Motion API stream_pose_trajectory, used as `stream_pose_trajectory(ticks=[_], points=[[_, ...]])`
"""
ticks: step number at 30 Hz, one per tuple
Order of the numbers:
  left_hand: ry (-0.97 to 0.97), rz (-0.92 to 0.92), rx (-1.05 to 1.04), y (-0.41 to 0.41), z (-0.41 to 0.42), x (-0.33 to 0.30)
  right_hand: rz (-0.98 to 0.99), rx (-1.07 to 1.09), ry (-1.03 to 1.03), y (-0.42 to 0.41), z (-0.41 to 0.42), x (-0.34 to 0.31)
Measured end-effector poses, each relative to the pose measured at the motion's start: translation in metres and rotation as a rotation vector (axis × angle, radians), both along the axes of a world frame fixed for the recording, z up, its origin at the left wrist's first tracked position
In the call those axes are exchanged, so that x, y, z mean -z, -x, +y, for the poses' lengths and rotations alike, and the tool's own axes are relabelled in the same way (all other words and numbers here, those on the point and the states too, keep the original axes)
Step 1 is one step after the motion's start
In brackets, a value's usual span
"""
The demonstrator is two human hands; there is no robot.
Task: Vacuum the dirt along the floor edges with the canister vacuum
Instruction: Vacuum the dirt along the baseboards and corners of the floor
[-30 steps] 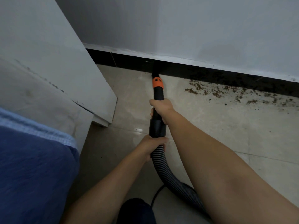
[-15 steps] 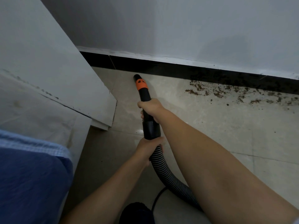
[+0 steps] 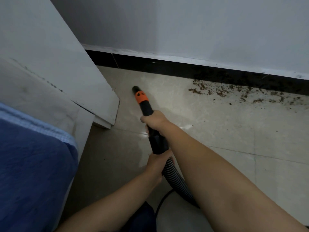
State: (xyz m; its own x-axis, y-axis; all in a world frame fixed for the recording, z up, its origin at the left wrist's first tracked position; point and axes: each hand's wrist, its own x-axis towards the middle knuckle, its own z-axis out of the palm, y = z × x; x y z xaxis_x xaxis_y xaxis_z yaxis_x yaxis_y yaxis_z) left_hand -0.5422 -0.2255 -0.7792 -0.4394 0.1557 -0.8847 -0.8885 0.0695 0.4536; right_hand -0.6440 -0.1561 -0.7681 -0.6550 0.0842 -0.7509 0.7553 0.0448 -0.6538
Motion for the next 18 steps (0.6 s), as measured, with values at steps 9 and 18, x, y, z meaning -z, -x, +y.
stream_pose_trajectory(ticks=[9, 18], points=[[0.011, -0.022, 0.218, -0.037, 0.015, 0.001, -0.003, 0.285, -0.027, -0.059, 0.036, 0.006], [-0.075, -0.080, 0.554, -0.056, 0.054, -0.028, -0.042, 0.583, 0.069, -0.115, 0.098, -0.016]])
